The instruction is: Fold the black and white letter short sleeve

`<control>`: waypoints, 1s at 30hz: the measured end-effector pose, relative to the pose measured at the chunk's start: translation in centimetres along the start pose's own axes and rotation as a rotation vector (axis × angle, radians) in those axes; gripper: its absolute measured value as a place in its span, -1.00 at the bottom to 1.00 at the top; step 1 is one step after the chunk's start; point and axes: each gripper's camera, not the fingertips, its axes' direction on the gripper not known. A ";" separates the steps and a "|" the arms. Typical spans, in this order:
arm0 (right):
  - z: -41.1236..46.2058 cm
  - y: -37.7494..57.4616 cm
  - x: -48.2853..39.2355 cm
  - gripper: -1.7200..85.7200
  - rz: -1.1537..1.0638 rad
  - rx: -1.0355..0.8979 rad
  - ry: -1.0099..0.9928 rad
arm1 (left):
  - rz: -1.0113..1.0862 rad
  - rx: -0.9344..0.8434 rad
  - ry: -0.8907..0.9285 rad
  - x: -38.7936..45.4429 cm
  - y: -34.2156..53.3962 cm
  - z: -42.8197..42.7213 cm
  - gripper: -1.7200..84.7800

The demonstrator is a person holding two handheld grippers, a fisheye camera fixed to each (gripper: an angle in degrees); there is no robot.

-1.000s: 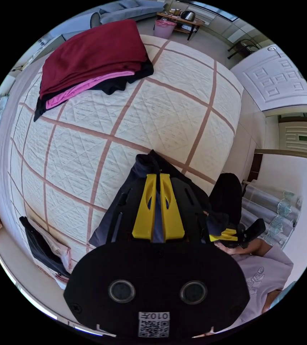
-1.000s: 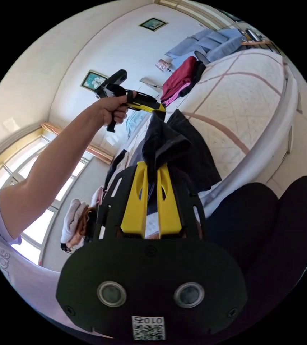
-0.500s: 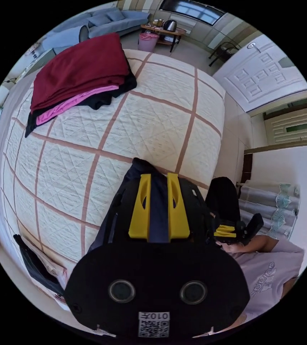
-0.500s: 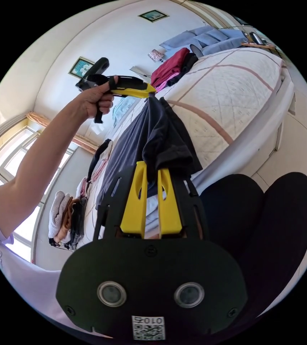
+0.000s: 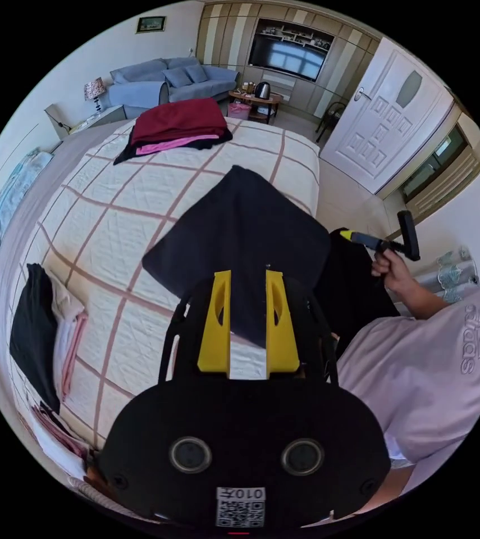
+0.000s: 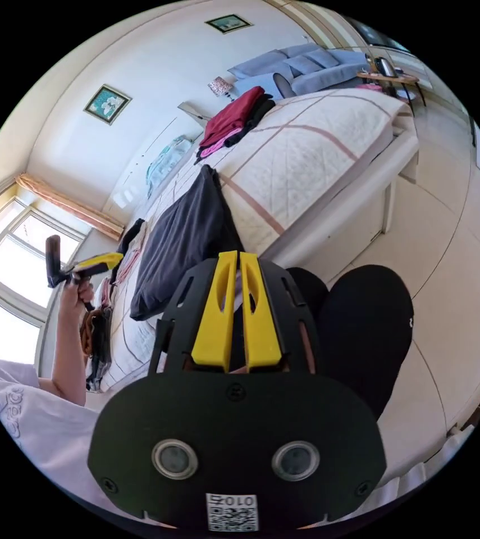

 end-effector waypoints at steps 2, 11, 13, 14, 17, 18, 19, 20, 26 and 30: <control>-0.1 0.1 -1.9 -0.86 -0.065 0.018 -0.003 | -0.002 0.032 0.018 1.7 3.8 1.6 -0.74; 10.0 0.9 -9.0 -0.82 -0.389 -0.298 0.152 | -0.061 0.012 -0.096 7.1 12.7 8.1 -0.75; 10.4 1.5 -8.5 -0.83 -0.356 -0.307 0.103 | -0.094 0.019 -0.085 7.4 13.7 8.6 -0.75; 10.2 1.6 -8.4 -0.83 -0.349 -0.307 0.082 | -0.139 0.040 -0.076 7.4 14.6 8.5 -0.75; 7.7 3.0 -8.4 -0.81 -0.329 -0.223 0.127 | -0.245 0.117 -0.161 8.0 17.6 7.1 -0.75; 7.0 3.9 -8.6 -0.80 -0.337 -0.193 0.165 | -0.216 0.105 -0.257 9.2 18.6 7.1 -0.75; 6.7 4.9 -9.0 -0.80 -0.350 -0.191 0.175 | -0.189 0.102 -0.303 9.9 19.0 7.3 -0.75; 6.8 5.3 -9.2 -0.80 -0.354 -0.200 0.168 | -0.114 0.110 -0.364 11.4 19.9 7.9 -0.76; 7.3 10.2 -14.6 -0.80 -0.507 -0.192 0.060 | -0.055 0.142 -0.277 14.2 22.0 11.5 -0.80; 9.1 12.9 -17.5 -0.81 -0.595 -0.222 0.081 | -0.094 0.122 -0.292 14.6 22.3 14.1 -0.87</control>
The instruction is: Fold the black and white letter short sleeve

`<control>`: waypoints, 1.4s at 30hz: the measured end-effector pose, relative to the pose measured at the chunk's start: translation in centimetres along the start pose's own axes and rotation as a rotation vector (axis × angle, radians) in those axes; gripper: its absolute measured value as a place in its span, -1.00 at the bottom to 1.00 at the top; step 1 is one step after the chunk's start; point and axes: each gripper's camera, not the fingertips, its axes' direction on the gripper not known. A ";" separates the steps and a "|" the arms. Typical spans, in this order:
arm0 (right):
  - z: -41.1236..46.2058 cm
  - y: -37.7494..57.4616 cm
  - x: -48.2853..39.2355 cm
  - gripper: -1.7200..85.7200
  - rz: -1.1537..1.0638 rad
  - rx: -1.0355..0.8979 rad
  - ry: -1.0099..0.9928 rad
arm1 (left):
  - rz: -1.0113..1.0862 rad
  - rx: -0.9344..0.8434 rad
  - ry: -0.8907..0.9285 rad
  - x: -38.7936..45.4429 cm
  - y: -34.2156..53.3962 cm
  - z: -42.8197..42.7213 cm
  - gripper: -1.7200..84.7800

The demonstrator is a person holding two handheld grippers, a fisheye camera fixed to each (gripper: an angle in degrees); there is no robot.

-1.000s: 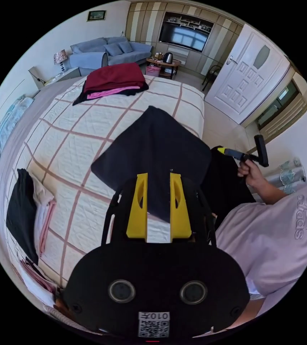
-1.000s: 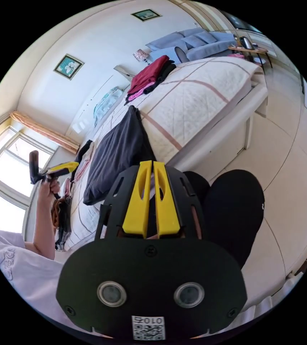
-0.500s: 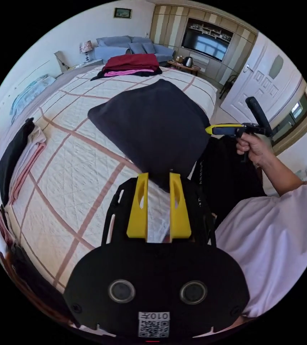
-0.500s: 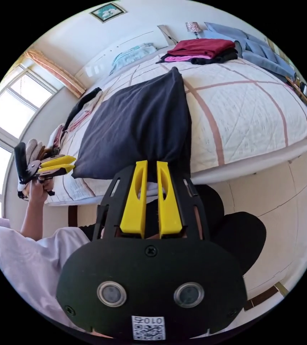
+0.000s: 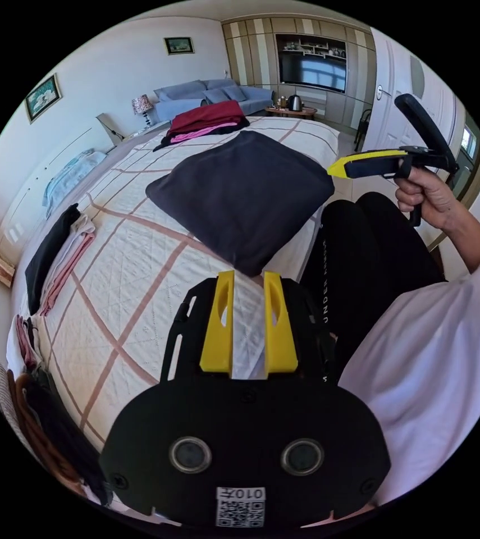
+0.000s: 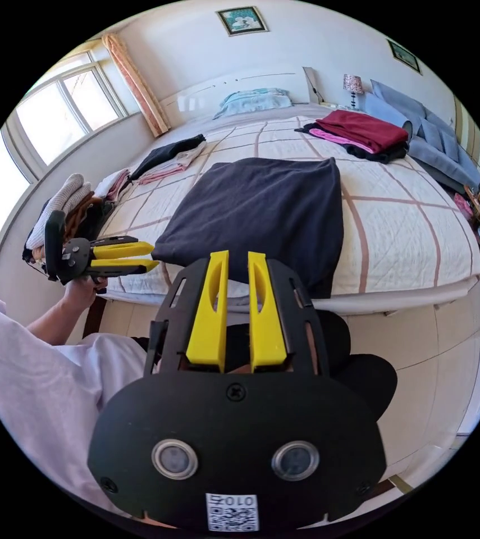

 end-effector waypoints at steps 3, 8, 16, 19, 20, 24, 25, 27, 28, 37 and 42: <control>0.8 1.0 -1.0 -0.82 0.012 0.005 -0.039 | -0.014 -0.017 0.005 0.3 0.3 1.4 -0.93; 2.5 3.3 -3.3 -0.82 -0.037 -0.027 -0.021 | -0.048 -0.007 0.085 -0.4 1.3 0.7 -0.95; 4.8 7.1 -11.5 -0.74 -0.373 0.042 -0.012 | -0.098 -0.010 0.154 -2.6 3.4 3.4 -0.92; 5.9 8.1 -14.3 -0.72 -0.487 0.055 0.055 | -0.150 -0.051 0.213 -3.7 4.5 4.5 -0.90; 6.1 8.3 -14.8 -0.71 -0.509 0.053 0.057 | -0.184 -0.030 0.293 -4.5 5.0 5.1 -0.90; 7.4 9.0 -17.2 -0.70 -0.594 0.029 0.091 | -0.258 0.012 0.348 -6.7 5.0 7.2 -0.89; 7.5 9.3 -17.5 -0.69 -0.603 0.036 0.096 | -0.256 0.018 0.354 -6.9 4.9 7.4 -0.90; 7.8 9.9 -17.8 -0.69 -0.624 0.040 0.095 | -0.264 0.040 0.377 -8.1 4.6 8.0 -0.92; 8.0 10.3 -18.1 -0.68 -0.650 0.039 0.110 | -0.271 0.047 0.374 -8.4 4.6 8.0 -0.93; 11.2 11.4 -21.4 -0.71 -0.836 0.111 0.325 | -0.357 0.114 0.640 -14.8 3.3 7.3 -0.94; 10.6 10.7 -20.7 -0.81 -0.782 0.186 0.400 | -0.379 0.195 0.719 -17.5 3.1 6.9 -0.84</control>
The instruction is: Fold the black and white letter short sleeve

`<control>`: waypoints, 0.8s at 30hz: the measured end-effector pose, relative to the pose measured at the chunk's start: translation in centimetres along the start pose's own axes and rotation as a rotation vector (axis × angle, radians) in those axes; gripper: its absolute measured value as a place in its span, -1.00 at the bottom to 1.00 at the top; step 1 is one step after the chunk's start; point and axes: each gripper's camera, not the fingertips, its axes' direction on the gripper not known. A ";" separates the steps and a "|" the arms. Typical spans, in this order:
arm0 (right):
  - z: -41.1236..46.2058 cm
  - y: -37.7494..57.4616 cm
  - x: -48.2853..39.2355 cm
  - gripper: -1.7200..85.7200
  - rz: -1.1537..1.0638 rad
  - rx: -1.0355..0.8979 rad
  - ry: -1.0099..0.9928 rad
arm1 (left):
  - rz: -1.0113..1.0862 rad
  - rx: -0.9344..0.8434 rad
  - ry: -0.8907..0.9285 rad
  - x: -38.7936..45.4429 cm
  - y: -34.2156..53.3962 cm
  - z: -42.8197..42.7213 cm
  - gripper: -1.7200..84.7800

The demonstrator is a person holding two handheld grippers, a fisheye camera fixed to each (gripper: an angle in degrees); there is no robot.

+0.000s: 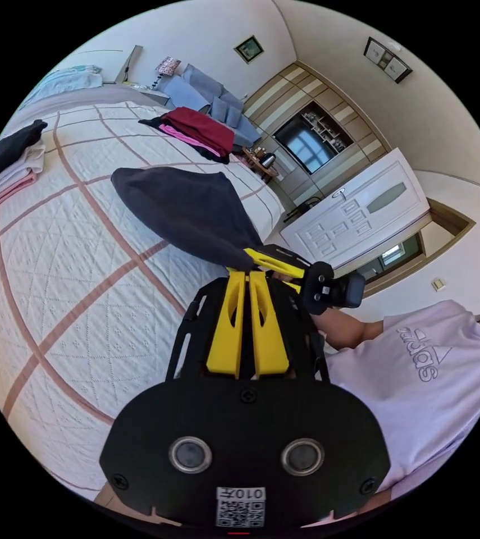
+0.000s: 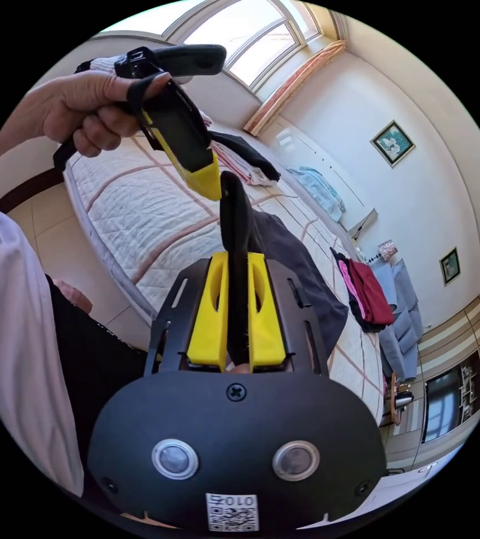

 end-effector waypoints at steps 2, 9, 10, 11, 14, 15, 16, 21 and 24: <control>-0.3 0.1 1.0 -0.82 0.014 -0.004 -0.038 | -0.055 0.018 0.021 -1.1 0.4 -0.9 -0.76; -1.1 1.3 3.8 -0.83 0.019 0.026 -0.017 | -0.350 0.146 0.197 -7.5 1.2 -1.3 -0.64; -1.1 1.5 4.5 -0.83 0.024 0.029 -0.015 | -0.362 0.144 0.208 -7.8 0.9 -1.2 -0.64; -1.1 1.6 4.9 -0.83 0.028 0.031 -0.017 | -0.372 0.134 0.220 -8.2 0.2 -0.8 -0.63; -1.3 2.0 7.2 -0.83 0.054 0.042 -0.035 | -0.426 0.120 0.254 -9.6 -1.1 0.5 -0.62; -1.3 2.3 8.2 -0.83 0.063 0.045 -0.034 | -0.447 0.119 0.250 -10.2 -1.5 0.9 -0.62; -1.4 2.5 9.1 -0.83 0.064 0.044 -0.034 | -0.457 0.124 0.252 -10.4 -1.7 1.1 -0.63; -1.5 4.0 13.4 -0.83 0.079 0.029 -0.010 | -0.472 0.047 0.265 -11.9 -3.6 3.5 -0.68; -2.8 6.1 19.3 -0.82 0.280 0.017 -0.157 | -0.447 0.037 0.254 -12.2 -4.2 3.3 -0.73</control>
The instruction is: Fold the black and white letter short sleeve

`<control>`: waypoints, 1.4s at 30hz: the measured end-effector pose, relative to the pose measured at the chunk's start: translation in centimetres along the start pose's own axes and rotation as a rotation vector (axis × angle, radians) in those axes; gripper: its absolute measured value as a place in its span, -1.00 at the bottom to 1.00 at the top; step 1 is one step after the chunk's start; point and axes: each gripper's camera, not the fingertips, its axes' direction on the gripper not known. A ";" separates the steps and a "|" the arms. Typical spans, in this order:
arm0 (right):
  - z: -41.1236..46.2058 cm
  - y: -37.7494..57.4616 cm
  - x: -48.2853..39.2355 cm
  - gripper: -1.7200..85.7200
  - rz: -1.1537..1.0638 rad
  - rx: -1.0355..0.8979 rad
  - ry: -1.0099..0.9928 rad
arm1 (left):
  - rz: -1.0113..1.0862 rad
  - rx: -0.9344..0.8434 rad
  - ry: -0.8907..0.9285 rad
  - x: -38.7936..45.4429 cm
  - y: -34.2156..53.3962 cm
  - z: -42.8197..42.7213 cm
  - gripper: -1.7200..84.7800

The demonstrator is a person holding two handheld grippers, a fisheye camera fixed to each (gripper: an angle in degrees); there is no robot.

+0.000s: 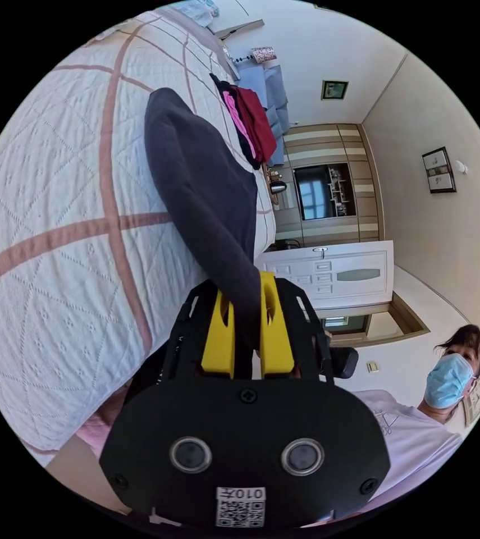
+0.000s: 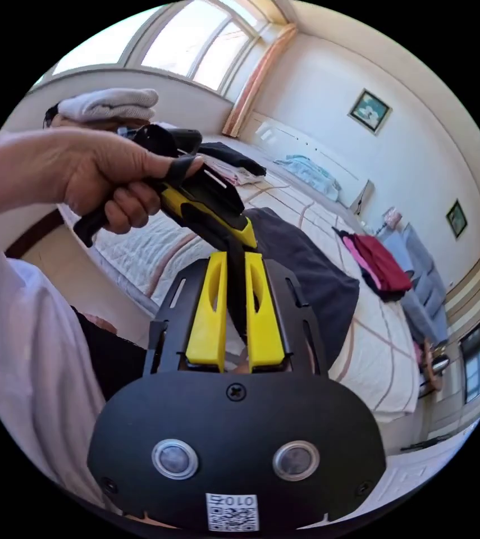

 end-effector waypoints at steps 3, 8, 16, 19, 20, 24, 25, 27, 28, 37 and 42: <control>-2.8 2.7 8.2 -0.76 0.384 0.040 -0.368 | 0.038 0.003 0.000 0.9 -1.0 -0.9 -0.74; -0.5 9.7 19.1 -0.57 0.910 0.148 -1.031 | 0.093 0.023 0.087 2.7 -2.6 -2.0 -0.75; 4.4 12.3 29.3 -0.45 1.177 0.480 -1.298 | 0.105 0.025 0.129 3.0 -3.6 -2.7 -0.74; 5.2 13.1 32.4 -0.48 1.308 0.562 -1.287 | 0.098 0.038 0.145 2.6 -3.5 -3.2 -0.74; 5.0 13.3 33.0 -0.49 1.332 0.569 -1.263 | 0.097 0.045 0.152 2.5 -3.4 -3.5 -0.74; 3.6 14.2 37.7 -0.55 1.395 0.557 -1.150 | 0.101 0.052 0.153 2.3 -3.1 -4.6 -0.74; 3.3 14.4 38.9 -0.57 1.417 0.554 -1.119 | 0.102 0.051 0.153 2.3 -3.1 -4.7 -0.74; 3.0 14.6 40.4 -0.59 1.450 0.528 -1.060 | 0.100 0.059 0.161 2.0 -2.9 -5.1 -0.75; 2.9 14.5 41.2 -0.61 1.468 0.521 -1.034 | 0.100 0.062 0.163 2.0 -2.8 -5.2 -0.75; 1.8 9.3 44.8 -0.71 1.365 0.408 -1.029 | 0.072 0.091 0.170 0.2 -1.8 -7.2 -0.75; 1.4 8.3 45.8 -0.78 1.366 0.362 -1.097 | 0.106 0.053 0.129 0.5 -1.7 -8.0 -0.75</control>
